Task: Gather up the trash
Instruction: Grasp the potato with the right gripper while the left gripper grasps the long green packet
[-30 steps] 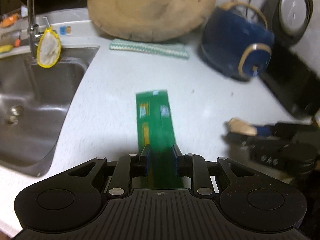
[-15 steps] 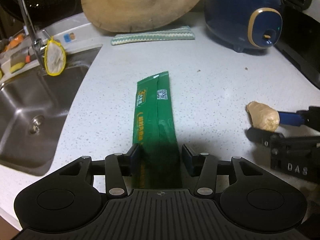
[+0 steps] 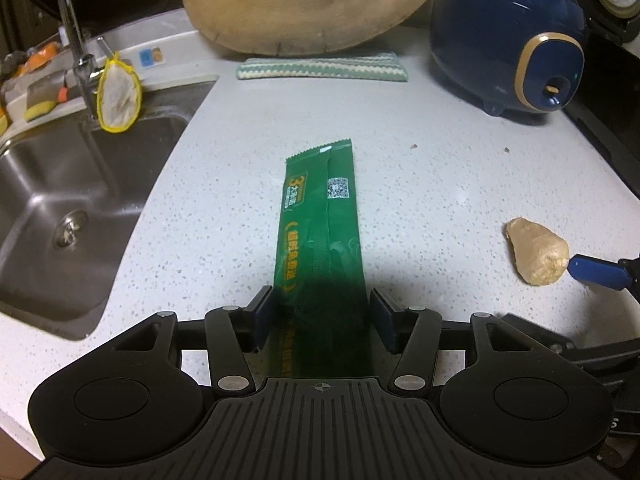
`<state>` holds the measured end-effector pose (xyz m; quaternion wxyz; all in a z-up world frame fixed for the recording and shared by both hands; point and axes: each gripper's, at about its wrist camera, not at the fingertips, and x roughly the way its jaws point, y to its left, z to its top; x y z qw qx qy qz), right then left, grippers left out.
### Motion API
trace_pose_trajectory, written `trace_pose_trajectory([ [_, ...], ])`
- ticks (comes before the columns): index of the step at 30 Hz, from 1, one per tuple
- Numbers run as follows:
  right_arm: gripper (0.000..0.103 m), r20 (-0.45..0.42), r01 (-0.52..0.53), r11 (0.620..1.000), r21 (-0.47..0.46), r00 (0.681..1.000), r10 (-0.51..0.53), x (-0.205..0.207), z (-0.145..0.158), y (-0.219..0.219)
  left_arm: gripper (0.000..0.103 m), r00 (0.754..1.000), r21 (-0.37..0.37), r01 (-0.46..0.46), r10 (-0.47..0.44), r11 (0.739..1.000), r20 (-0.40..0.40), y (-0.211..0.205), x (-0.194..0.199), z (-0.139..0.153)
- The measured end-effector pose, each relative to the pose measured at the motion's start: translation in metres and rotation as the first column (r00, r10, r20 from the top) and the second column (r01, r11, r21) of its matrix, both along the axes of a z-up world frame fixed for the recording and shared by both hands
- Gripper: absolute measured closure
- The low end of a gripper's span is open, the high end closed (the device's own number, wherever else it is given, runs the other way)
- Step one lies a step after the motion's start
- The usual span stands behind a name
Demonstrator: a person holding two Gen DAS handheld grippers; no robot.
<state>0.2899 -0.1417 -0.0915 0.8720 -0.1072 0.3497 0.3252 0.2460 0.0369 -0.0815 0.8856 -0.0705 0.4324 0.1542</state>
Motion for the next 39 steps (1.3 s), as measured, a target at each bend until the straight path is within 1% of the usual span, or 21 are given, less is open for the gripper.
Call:
trace_pose_trajectory([
  [1,0.000,-0.026,0.000,1.000,-0.002,1.000,0.000,0.002,0.000,0.000,0.046,1.000,-0.009,-0.009,0.009,1.000,-0.003,0.000,0.000,0.001],
  [3,0.000,-0.050,0.005,1.000,-0.014,0.999,-0.006,0.005,0.001,0.001,0.046,1.000,-0.011,-0.015,0.015,1.000,-0.006,0.000,-0.001,0.001],
  [4,0.000,-0.057,0.000,1.000,-0.024,0.998,-0.002,0.006,0.002,0.002,0.046,1.000,-0.001,-0.014,0.014,1.000,-0.008,-0.002,-0.001,0.001],
  [7,0.000,-0.057,-0.046,0.998,-0.053,0.997,0.043,0.008,0.003,0.007,0.047,1.000,0.002,-0.026,0.026,1.000,-0.001,-0.004,-0.002,0.000],
  [8,0.001,-0.046,-0.051,0.997,-0.061,0.998,0.048,0.008,0.003,0.008,0.048,1.000,0.003,-0.026,0.026,1.000,0.001,-0.004,-0.002,0.000],
  [9,0.005,-0.036,-0.044,0.997,-0.061,0.998,0.042,0.009,0.003,0.009,0.049,1.000,0.003,-0.022,0.022,1.000,0.004,-0.005,-0.003,0.000],
  [10,0.007,-0.035,-0.036,0.998,-0.053,0.999,0.034,0.011,0.004,0.009,0.050,1.000,0.004,-0.016,0.016,1.000,0.007,-0.005,-0.004,0.000],
  [13,0.008,-0.049,-0.027,0.999,-0.021,0.998,0.026,0.020,0.004,0.011,0.057,1.000,0.005,-0.003,0.002,1.000,0.011,-0.004,-0.008,0.000],
  [14,0.009,-0.047,-0.026,0.999,-0.020,0.999,0.025,0.022,0.004,0.012,0.061,1.000,0.003,-0.003,0.003,1.000,0.012,-0.003,-0.009,0.001],
  [15,0.013,-0.041,-0.030,0.999,-0.024,0.999,0.029,0.024,0.004,0.014,0.066,1.000,0.002,-0.007,0.007,1.000,0.013,-0.002,-0.009,0.001],
  [16,0.019,-0.030,-0.035,0.999,-0.029,0.999,0.034,0.024,0.005,0.016,0.068,1.000,0.000,-0.012,0.012,1.000,0.014,-0.002,-0.010,0.002],
  [17,0.023,-0.018,-0.045,0.998,-0.035,0.999,0.044,0.024,0.005,0.018,0.070,1.000,-0.001,-0.015,0.015,1.000,0.014,-0.001,-0.010,0.002],
  [18,0.032,-0.005,-0.051,0.998,-0.041,0.999,0.050,0.022,0.005,0.019,0.071,1.000,-0.005,-0.019,0.019,1.000,0.016,0.000,-0.011,0.002],
  [19,0.044,0.006,-0.055,0.998,-0.041,0.998,0.055,0.021,0.006,0.020,0.072,1.000,-0.006,-0.022,0.022,1.000,0.017,0.000,-0.012,0.002],
  [20,0.048,0.009,-0.055,0.998,-0.037,0.998,0.056,0.021,0.007,0.020,0.073,1.000,-0.006,-0.023,0.023,1.000,0.018,0.000,-0.012,0.002],
  [22,0.067,0.020,-0.043,0.998,-0.038,0.999,0.044,0.020,0.008,0.020,0.075,1.000,-0.004,-0.021,0.021,1.000,0.018,0.000,-0.013,0.003],
  [24,0.067,0.003,-0.042,0.999,-0.021,0.999,0.042,0.023,0.009,0.017,0.080,0.999,-0.012,-0.023,0.023,1.000,0.028,0.001,-0.015,0.005],
  [25,0.067,-0.008,-0.043,0.999,-0.010,0.999,0.043,0.024,0.009,0.015,0.081,0.999,-0.016,-0.021,0.022,1.000,0.035,0.002,-0.015,0.006],
  [32,0.068,-0.011,-0.051,0.999,0.013,0.999,0.051,0.022,0.009,0.011,0.083,0.998,-0.026,-0.027,0.028,0.999,0.049,0.004,-0.020,0.009],
  [35,0.068,-0.005,-0.056,0.998,0.026,0.998,0.056,0.018,0.011,0.009,0.083,0.997,-0.031,-0.019,0.021,0.999,0.076,0.005,-0.027,0.012],
  [39,0.068,-0.014,-0.035,0.998,0.056,0.999,0.036,0.012,0.020,0.009,0.084,0.994,-0.053,0.003,0.003,0.999,0.113,0.010,-0.043,0.017],
])
